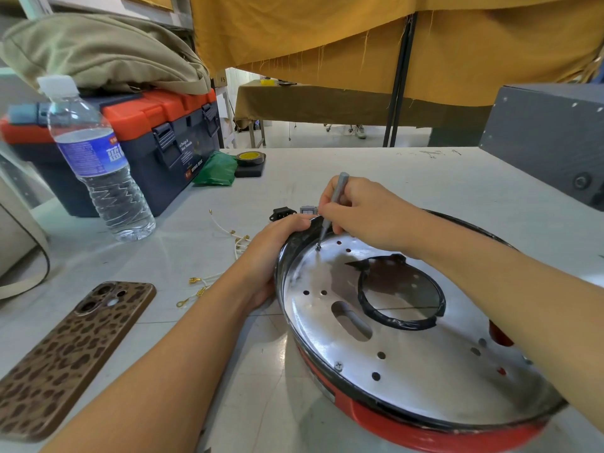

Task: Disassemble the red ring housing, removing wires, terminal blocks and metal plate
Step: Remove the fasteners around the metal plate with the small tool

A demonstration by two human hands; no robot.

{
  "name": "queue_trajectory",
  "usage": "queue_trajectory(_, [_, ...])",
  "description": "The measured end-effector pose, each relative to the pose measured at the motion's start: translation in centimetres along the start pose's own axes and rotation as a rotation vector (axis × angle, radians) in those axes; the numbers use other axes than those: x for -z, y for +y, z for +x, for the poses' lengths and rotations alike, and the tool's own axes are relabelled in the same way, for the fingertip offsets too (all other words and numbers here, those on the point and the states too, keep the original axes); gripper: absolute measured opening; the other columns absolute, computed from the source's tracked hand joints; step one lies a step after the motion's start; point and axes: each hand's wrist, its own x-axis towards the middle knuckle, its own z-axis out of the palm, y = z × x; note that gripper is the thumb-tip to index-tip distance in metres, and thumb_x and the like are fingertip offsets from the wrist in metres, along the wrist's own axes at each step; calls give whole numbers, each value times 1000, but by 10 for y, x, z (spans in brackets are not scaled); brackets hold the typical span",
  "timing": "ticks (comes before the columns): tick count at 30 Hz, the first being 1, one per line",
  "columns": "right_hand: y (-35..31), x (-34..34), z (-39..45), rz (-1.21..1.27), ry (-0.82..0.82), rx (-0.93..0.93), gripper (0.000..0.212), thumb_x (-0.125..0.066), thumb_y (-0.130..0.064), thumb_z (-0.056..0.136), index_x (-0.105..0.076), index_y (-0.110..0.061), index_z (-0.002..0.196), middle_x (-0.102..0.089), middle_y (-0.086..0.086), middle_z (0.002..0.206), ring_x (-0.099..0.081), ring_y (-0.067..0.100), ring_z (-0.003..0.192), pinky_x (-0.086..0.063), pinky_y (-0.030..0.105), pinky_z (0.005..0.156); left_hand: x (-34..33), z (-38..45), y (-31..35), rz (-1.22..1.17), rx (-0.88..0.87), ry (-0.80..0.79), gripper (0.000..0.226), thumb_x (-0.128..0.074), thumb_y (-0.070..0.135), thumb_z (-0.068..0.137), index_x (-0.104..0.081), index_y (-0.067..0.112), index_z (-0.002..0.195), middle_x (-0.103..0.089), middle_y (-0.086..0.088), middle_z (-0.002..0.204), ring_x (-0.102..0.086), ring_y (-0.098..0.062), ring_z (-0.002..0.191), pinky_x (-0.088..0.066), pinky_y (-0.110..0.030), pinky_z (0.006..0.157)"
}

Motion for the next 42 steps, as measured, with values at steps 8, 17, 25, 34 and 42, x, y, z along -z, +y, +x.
queue_trajectory(8, [6,1,0,146,6,-8,16,-52,-13,94,-60,-7,81,-57,-3,45,-44,6,39,-40,15,46,3,-1,-6,-32,-16,2,31,-35,9,94,-62,10,80,-67,-2,58,-63,-9,49,-49,-16,49])
queue_trajectory(17, [7,-3,1,118,37,30,40,-50,-39,96,-63,-20,63,-45,-10,46,-42,5,47,-38,18,56,4,-4,-8,9,42,88,39,-44,25,94,-55,3,124,-61,-16,109,-63,-20,83,-54,-22,60])
queue_trajectory(25, [11,-2,2,95,-14,-6,30,-45,-22,99,-63,-1,87,-50,-7,41,-41,2,37,-35,9,44,-3,-5,3,31,27,24,31,-31,9,96,-61,6,87,-69,-3,64,-64,-8,55,-49,-13,52])
queue_trajectory(34, [8,1,1,208,4,-23,33,-55,-27,95,-68,-16,67,-51,-7,47,-45,3,46,-40,12,52,0,-9,-4,-108,-36,-40,28,-37,10,94,-64,7,85,-71,-5,67,-67,-11,59,-51,-14,51])
queue_trajectory(42, [8,1,1,165,-32,-39,35,-42,-25,101,-64,-11,77,-46,-8,39,-39,2,36,-34,8,43,-2,-8,1,-28,-32,-19,30,-33,9,94,-62,8,86,-69,-1,63,-65,-7,56,-48,-12,49])
